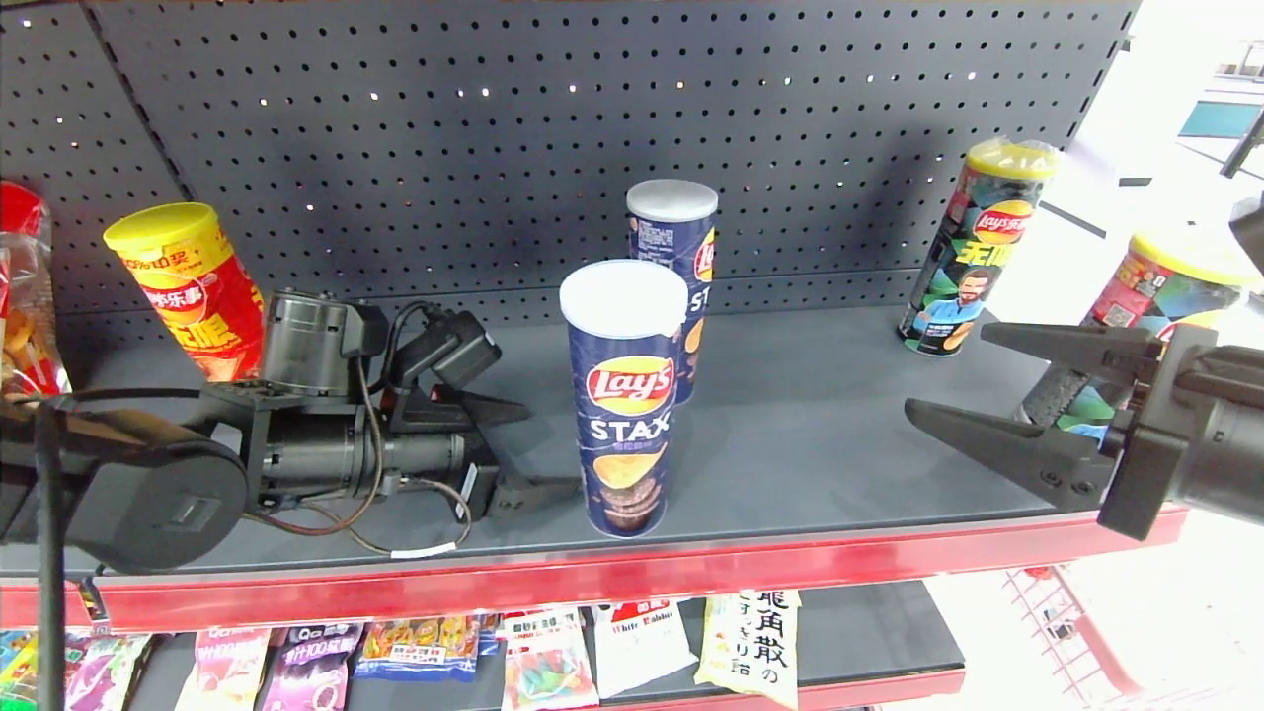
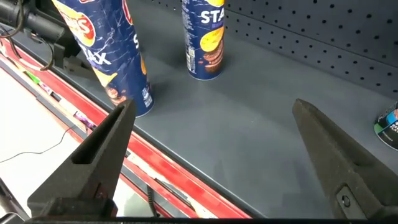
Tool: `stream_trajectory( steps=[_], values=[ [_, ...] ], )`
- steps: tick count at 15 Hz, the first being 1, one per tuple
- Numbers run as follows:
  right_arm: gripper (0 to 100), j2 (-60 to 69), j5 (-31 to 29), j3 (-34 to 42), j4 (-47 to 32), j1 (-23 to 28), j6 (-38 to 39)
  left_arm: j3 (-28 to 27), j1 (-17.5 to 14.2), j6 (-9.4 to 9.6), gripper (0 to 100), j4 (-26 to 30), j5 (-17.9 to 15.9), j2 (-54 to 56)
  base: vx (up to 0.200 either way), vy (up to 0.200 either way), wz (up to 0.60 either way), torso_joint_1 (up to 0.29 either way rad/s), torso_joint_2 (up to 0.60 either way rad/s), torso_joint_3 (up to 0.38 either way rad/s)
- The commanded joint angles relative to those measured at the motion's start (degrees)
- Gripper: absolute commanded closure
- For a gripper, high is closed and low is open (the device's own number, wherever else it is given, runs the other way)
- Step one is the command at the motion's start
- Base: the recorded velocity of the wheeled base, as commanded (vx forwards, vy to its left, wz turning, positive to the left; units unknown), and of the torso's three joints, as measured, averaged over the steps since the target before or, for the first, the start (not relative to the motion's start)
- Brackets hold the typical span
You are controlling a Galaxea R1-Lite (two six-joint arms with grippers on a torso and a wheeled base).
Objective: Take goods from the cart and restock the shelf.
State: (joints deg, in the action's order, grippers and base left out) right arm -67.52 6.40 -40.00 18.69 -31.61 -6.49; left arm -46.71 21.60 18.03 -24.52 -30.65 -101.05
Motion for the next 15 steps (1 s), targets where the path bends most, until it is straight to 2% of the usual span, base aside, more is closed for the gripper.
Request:
stream_trajectory(
  steps=[1,15],
  values=[
    [0,-0.33,0.02,0.01,0.03,-0.03,-0.02,-0.22,0.55,-0.01,0,-0.01,-0.03,-0.73,0.000,0.000,0.00,0.000,0.00,0.000],
    [0,-0.33,0.02,0.01,0.03,-0.03,-0.02,-2.15,2.13,-0.10,0,-0.01,0.85,-2.93,0.000,0.000,0.00,0.000,0.00,0.000]
  ],
)
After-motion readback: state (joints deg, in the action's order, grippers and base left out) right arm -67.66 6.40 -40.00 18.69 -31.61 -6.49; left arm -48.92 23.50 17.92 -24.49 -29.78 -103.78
